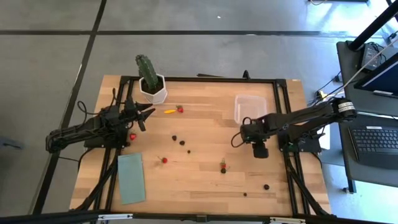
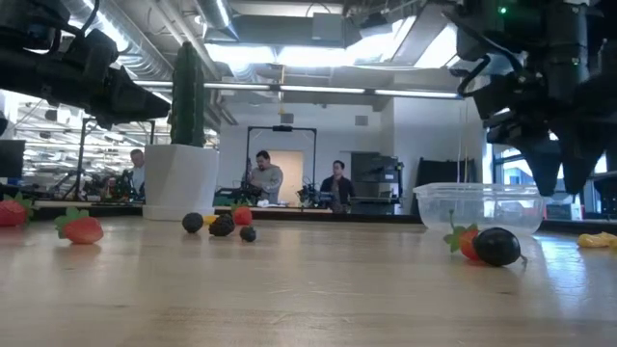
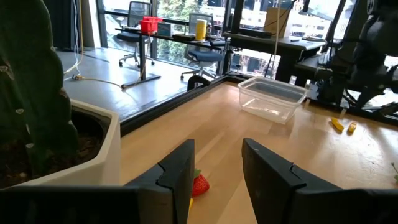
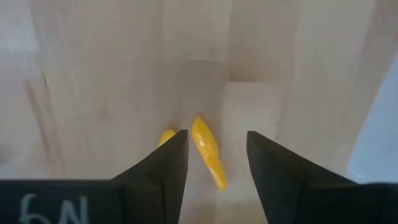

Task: Pick and placing Produce into tupperware
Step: Put the middle yellow corn into the transparent bin

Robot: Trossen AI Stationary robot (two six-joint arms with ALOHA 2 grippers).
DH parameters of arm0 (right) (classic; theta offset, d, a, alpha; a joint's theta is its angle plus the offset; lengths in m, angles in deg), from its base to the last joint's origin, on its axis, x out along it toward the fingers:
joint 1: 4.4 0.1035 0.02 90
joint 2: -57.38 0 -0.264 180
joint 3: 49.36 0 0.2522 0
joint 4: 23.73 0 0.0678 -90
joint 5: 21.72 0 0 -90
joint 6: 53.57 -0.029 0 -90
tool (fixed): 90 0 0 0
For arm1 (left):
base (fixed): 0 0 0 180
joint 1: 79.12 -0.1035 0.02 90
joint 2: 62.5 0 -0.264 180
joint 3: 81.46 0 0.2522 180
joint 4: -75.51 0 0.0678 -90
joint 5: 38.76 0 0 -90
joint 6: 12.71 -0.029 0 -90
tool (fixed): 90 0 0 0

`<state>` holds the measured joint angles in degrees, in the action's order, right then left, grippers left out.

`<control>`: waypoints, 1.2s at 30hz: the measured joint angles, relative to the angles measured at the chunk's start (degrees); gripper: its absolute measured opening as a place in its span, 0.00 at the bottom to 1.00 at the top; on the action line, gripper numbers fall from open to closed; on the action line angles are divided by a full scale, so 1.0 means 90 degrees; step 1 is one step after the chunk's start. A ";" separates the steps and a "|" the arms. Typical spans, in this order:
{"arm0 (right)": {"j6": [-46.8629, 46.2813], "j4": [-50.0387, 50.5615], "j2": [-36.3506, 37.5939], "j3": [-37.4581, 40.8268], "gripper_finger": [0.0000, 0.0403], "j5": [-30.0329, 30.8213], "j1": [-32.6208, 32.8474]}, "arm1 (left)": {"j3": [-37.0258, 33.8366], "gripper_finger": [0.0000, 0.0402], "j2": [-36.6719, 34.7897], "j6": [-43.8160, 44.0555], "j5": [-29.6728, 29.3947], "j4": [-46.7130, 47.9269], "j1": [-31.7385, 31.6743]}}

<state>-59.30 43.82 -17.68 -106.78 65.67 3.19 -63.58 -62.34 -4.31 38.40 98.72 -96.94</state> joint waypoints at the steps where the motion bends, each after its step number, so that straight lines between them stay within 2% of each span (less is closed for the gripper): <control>1: 0.0000 0.0000 -0.0070 0.0000 0.41 0.0000 0.0035 | 0.0000 0.31 -0.0002 0.0000 0.0000 0.0001 0.0000; 12: 0.0006 0.0031 -0.1091 -0.0003 0.41 0.0002 0.0209 | 0.0002 0.31 -0.0001 -0.0002 0.0000 0.0005 0.0000; 32: 0.0022 0.0056 -0.1921 -0.0026 0.41 0.0012 0.0209 | 0.0002 0.31 0.0001 -0.0002 0.0002 0.0013 0.0000; 36: 0.0022 0.0085 -0.2043 -0.0043 0.36 0.0022 0.0205 | 0.0002 0.31 0.0000 -0.0002 0.0002 0.0013 0.0001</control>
<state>-59.11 44.58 -36.07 -107.17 65.86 5.03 -63.56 -62.34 -4.32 38.42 98.83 -96.93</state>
